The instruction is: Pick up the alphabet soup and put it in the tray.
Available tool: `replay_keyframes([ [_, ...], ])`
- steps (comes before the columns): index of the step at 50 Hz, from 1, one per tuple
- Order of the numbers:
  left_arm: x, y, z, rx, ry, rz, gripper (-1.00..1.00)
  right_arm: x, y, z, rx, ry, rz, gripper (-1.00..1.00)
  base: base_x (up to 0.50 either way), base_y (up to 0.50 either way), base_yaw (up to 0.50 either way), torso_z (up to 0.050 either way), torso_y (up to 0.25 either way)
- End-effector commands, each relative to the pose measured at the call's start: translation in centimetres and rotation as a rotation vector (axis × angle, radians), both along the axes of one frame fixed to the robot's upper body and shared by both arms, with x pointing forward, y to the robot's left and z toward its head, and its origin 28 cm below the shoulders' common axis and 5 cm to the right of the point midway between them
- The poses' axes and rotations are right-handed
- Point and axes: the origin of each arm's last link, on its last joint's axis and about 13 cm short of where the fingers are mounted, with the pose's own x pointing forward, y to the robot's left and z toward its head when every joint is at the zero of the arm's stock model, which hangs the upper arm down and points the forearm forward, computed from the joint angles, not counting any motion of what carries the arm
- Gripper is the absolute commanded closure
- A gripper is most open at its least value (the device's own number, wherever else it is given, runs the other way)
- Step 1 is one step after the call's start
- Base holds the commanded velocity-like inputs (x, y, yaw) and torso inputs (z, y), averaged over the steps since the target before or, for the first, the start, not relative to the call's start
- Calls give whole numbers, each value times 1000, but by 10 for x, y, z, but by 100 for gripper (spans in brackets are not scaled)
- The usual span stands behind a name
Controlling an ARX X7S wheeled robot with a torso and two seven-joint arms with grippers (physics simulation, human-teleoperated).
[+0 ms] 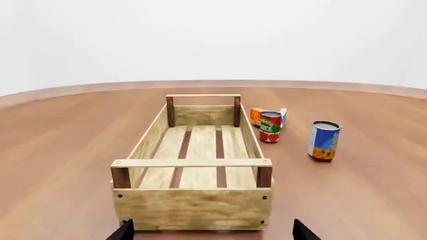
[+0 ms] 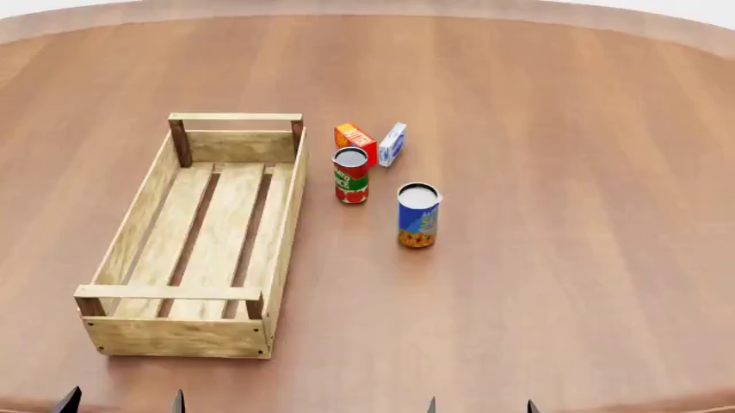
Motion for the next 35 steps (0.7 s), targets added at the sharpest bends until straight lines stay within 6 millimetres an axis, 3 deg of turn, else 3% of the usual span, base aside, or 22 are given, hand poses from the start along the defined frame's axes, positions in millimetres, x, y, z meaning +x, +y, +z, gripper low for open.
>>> replay_keyframes([
  [1, 1, 0, 0, -5, 4, -4, -100, -1, 3, -6, -18, 7, 29, -100, 0, 0, 0, 0, 0],
  [11, 2, -1, 0, -4, 6, -14, -100, 0, 3, -7, -45, -21, 28, -100, 5, 57, 0, 0, 0],
  [35, 0, -2, -1, 13, 10, -15, -100, -1, 2, -4, -27, -31, 32, -100, 291, 371, 0, 0, 0],
])
